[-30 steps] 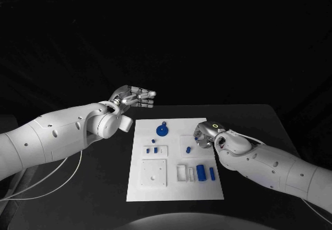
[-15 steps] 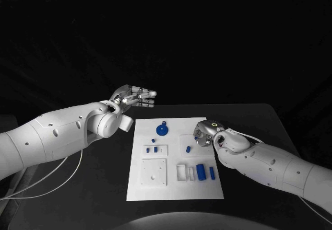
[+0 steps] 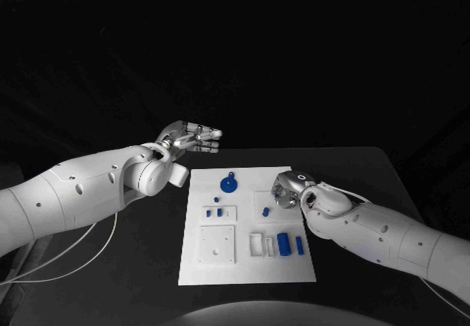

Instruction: Assemble the parts on the task board

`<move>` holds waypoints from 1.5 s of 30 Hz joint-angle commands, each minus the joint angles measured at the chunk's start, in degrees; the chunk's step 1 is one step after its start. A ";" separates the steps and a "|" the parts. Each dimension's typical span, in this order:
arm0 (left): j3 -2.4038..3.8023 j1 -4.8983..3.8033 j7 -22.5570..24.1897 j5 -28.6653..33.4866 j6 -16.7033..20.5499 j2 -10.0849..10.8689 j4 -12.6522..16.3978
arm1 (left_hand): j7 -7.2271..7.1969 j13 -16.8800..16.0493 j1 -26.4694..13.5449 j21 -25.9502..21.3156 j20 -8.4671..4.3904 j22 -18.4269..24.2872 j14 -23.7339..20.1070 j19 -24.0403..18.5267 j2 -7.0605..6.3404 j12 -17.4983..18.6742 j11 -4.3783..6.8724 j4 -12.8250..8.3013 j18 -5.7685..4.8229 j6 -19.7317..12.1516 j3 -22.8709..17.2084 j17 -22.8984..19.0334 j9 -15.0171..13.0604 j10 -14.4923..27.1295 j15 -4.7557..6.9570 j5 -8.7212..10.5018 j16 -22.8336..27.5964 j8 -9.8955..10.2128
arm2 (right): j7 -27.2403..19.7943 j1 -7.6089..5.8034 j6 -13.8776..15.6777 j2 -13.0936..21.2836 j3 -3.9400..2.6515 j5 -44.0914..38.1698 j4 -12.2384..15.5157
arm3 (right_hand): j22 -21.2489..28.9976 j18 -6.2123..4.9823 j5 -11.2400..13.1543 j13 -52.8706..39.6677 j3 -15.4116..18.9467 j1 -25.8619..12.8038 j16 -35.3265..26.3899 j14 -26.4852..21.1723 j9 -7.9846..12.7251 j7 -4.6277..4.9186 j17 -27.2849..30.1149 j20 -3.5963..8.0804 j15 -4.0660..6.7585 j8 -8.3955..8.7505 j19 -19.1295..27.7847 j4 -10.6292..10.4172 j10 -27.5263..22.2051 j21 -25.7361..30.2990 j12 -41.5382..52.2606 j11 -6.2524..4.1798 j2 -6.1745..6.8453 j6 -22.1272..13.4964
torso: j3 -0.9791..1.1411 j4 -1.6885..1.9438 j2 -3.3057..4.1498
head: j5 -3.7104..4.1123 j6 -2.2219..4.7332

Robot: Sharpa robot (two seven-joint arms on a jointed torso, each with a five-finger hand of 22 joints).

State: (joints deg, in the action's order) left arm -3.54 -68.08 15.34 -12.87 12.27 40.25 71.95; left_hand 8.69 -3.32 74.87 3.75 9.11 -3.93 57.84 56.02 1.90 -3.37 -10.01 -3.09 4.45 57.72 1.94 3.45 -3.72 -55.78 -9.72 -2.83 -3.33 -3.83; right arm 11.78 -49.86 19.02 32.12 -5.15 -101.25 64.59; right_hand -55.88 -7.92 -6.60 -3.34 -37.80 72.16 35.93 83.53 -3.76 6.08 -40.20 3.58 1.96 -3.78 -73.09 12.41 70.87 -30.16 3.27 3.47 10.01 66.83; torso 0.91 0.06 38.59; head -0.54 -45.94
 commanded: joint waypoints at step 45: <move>0.06 -0.07 0.38 -0.89 -0.82 -0.46 -3.65 | 0.82 -0.02 0.08 0.07 0.21 0.08 -0.30 -0.28 0.76 -0.07 -0.31 -0.10 0.89 -1.85 0.11 0.05 0.13 0.58 -0.25 0.12 -0.21 0.27 | 1.96 0.43 9.95 2.43 -0.24 -1.53 1.99 | -9.23 0.70 3.40 -0.38 -3.89 1.96 3.08 0.24 -2.95 -1.84 -2.87 1.70 2.00 0.11 -3.37 1.73 8.20 1.82 0.18 -2.08 -1.96 6.73 | 0.12 -0.09 0.02 | -0.43 -0.38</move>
State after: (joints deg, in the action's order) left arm -3.54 -68.08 15.24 -13.18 12.19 39.96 68.65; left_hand 9.50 -3.32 75.17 3.75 9.11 -3.94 57.63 56.02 2.19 -3.37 -10.23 -3.09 4.45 56.09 1.94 3.44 -3.64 -55.56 -9.93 -2.83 -3.33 -3.83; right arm 13.68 -49.39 25.14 34.44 -5.32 -103.57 66.20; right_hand -65.00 -6.18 -3.33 -3.78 -41.84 74.23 38.81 83.86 -6.82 4.29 -43.10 5.21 3.47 -3.50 -75.99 14.07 79.04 -28.60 3.65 1.25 7.98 73.33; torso 0.94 -0.01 38.59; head -0.87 -46.38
